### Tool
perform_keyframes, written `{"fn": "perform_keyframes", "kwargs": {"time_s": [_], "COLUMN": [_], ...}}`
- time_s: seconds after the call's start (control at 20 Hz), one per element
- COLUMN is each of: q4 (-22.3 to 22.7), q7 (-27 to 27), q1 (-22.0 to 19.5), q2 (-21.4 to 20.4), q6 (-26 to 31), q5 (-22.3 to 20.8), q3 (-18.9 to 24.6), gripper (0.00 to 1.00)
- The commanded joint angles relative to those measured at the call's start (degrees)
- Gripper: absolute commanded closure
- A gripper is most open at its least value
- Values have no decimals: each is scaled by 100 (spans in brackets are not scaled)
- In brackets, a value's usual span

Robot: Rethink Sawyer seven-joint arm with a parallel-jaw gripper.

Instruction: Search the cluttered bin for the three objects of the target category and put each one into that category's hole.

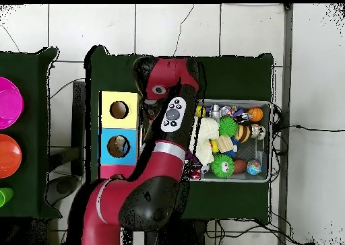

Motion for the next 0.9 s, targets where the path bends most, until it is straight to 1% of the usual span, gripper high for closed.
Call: {"fn": "perform_keyframes", "kwargs": {"time_s": [0.05,0.3,0.45,0.7,0.9], "q4": [1894,1914,1964,1930,1865], "q7": [12,49,103,118,76], "q1": [314,302,299,265,252], "q2": [-1224,-1258,-1294,-1282,-1253], "q6": [-2934,-2923,-3073,-3155,-2948], "q5": [-481,-521,-531,-564,-605], "q3": [1020,1056,1109,1163,1153], "gripper": [100,100,100,100,100]}}
